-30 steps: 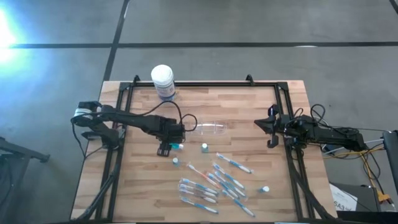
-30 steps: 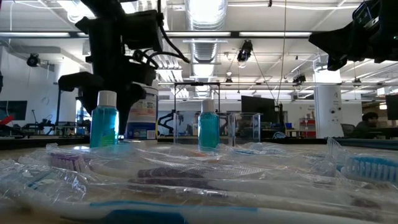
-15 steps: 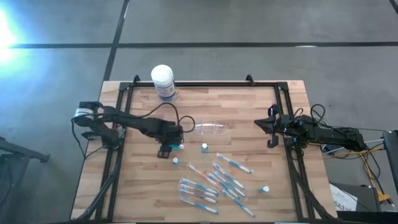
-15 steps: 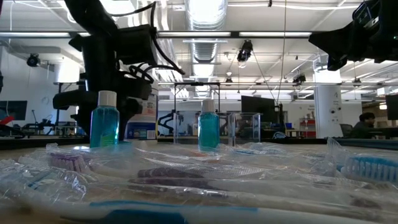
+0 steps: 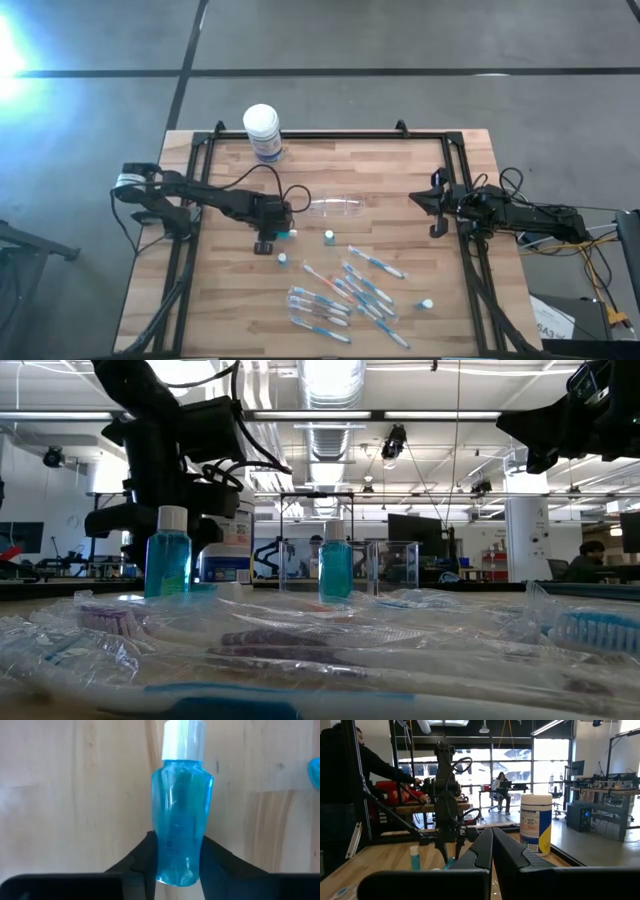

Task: Pick & Place toothbrushing station
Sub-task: Put the blue mouthwash in the transparent organizer

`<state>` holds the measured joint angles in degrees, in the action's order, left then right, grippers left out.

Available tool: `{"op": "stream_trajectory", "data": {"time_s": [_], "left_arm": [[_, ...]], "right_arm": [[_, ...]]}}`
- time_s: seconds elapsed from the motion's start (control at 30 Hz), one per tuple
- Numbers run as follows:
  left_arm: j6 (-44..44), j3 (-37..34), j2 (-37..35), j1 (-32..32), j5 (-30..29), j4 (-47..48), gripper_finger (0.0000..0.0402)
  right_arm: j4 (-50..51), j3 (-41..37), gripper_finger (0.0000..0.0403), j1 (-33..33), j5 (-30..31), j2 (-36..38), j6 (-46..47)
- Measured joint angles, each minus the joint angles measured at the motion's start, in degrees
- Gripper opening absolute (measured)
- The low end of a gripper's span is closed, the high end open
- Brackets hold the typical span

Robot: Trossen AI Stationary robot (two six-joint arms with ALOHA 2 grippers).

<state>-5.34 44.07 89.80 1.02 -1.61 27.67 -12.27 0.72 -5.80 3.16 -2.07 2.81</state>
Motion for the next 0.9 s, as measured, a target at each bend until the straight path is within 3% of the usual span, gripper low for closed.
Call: {"op": "stream_trajectory", "data": {"time_s": [0.37, 0.67, 0.9], "left_arm": [[0.0, -0.4, -5.9, 0.1, -6.5, -1.0, 0.0094], [3.2, -0.3, -19.4, 0.0, -5.6, -8.9, 0.0093], [5.1, -0.3, -23.8, 0.0, -1.8, -20.2, 0.0093]], "right_arm": [[0.0, 0.0, 0.0008, 0.0, 0.0, 0.0, 0.0], [0.0, 0.0, 0.0008, 0.0, 0.0, -0.3, -0.5], [-4.4, 0.0, 0.0008, 0.0, 0.0, -2.5, -0.4]]}}
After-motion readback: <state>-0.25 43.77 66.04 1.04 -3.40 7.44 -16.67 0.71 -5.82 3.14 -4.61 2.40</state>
